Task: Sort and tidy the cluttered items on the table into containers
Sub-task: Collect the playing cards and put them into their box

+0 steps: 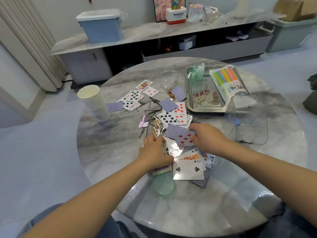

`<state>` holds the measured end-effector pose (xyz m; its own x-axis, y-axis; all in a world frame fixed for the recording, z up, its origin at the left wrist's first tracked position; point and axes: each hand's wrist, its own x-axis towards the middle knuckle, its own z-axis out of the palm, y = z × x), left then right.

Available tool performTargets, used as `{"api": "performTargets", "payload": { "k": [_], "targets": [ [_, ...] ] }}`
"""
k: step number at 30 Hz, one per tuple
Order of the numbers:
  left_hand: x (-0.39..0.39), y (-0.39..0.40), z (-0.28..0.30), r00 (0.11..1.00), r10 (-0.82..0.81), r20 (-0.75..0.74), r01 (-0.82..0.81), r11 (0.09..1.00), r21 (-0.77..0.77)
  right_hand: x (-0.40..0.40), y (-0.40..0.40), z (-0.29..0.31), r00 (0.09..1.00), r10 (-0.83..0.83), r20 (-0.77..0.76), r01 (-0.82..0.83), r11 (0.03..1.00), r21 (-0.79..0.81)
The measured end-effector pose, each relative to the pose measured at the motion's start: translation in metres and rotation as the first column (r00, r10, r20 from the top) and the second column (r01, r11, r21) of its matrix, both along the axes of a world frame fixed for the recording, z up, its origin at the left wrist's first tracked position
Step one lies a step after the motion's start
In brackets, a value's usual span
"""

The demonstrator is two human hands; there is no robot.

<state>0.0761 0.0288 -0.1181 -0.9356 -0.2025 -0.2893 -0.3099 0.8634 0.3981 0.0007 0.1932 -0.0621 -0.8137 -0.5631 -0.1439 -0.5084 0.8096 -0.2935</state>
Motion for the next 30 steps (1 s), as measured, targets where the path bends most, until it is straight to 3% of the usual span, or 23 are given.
{"api": "performTargets", "payload": {
  "k": [7, 12, 15, 18, 21, 23, 30],
  "targets": [
    [-0.001, -0.053, 0.017, 0.983, 0.129, -0.128, -0.14, 0.987, -0.079, 0.003, -0.002, 0.0, 0.985, 0.002, 0.175, 0.009, 0.998, -0.06],
    [0.006, -0.07, 0.007, 0.997, 0.055, -0.051, -0.061, 0.992, -0.11, 0.01, 0.0, -0.005, 0.958, 0.071, 0.278, -0.094, 0.993, 0.07],
    [0.009, -0.061, 0.005, 0.995, -0.022, -0.098, 0.008, 0.989, -0.145, 0.018, 0.005, -0.014, 0.953, 0.09, 0.289, -0.117, 0.99, 0.079],
    [0.009, -0.042, 0.009, 0.966, -0.173, -0.192, 0.141, 0.976, -0.167, 0.028, 0.01, -0.032, 0.969, 0.147, 0.199, -0.165, 0.983, 0.078],
    [0.01, -0.02, 0.012, 0.952, -0.257, -0.167, 0.253, 0.966, -0.045, 0.031, 0.012, -0.045, 0.98, 0.189, 0.06, -0.191, 0.981, 0.035],
    [0.012, -0.005, 0.011, 0.945, -0.311, -0.105, 0.313, 0.95, 0.009, 0.033, 0.013, -0.05, 0.981, 0.185, 0.052, -0.186, 0.983, 0.012],
    [0.008, 0.016, -0.005, 0.915, -0.403, -0.016, 0.4, 0.911, -0.104, 0.033, 0.02, -0.054, 0.966, 0.252, 0.059, -0.255, 0.965, 0.061]
  ]
}}
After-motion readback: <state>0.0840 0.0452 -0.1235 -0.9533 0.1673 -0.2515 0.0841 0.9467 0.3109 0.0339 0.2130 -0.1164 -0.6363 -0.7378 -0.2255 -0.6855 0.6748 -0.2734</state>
